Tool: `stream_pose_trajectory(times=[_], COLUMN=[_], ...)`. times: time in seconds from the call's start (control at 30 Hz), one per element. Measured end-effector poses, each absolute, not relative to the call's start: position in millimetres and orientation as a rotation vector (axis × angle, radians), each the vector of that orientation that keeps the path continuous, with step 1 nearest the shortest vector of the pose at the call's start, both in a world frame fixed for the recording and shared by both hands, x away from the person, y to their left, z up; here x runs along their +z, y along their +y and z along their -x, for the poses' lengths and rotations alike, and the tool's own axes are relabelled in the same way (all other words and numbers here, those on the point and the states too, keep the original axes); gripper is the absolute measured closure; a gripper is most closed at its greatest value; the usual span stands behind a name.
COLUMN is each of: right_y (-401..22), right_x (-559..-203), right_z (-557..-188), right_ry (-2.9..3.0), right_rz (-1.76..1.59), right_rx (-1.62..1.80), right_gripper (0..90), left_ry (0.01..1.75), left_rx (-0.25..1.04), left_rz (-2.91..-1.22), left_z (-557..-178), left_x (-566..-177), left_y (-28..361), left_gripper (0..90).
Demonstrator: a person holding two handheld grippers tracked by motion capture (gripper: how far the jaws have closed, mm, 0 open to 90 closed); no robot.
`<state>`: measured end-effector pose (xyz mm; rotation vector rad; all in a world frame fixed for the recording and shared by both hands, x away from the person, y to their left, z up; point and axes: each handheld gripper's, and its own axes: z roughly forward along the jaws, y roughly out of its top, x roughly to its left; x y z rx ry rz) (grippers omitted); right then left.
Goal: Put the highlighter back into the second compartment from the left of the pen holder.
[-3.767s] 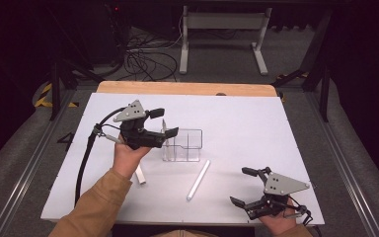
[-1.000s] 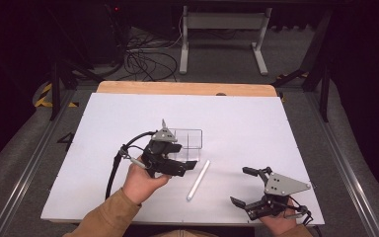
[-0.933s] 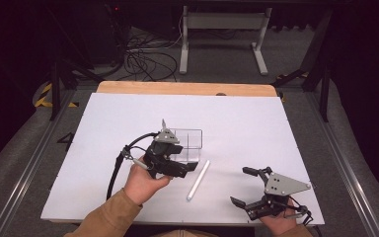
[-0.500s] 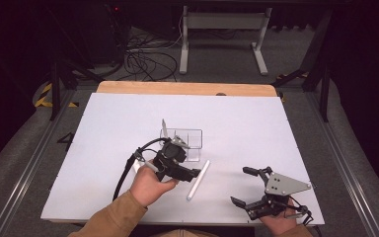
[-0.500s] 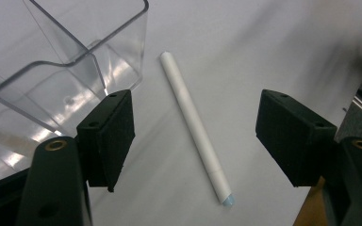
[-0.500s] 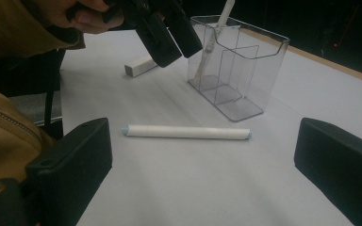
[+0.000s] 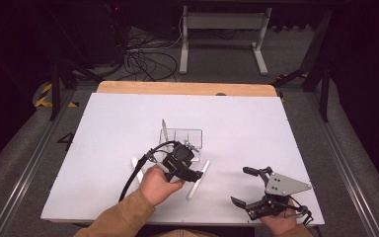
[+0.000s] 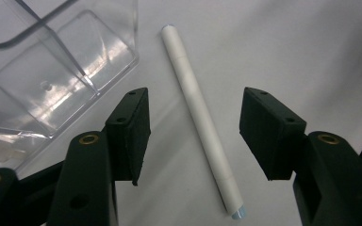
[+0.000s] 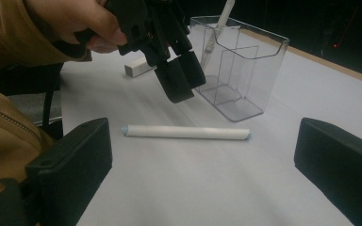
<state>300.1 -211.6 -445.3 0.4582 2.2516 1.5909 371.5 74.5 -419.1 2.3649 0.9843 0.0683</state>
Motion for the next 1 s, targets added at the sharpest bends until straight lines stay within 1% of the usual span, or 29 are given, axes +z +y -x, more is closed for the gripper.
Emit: stream_pose_trajectory(times=[0.27,0.57,0.9,1.0], right_y=[-212,-212,-212,-212], right_x=[-445,-446,-446,-446], right_z=[-300,-300,-300,-299], right_ry=[2.252,2.25,2.248,2.249], right_rz=[-0.456,-0.451,-0.448,-0.447], right_rx=[1.591,1.596,1.598,1.598], right_gripper=[5.7,5.7,5.7,5.7], left_ry=[1.01,1.039,1.052,1.056], left_rx=[0.032,0.039,0.041,0.041], left_rz=[-2.401,-2.447,-2.471,-2.469], left_z=[-379,-384,-386,-386], left_x=[-431,-439,-444,-444], left_y=[61,49,42,42], left_gripper=[50.7,62.8,73.3,74.0])
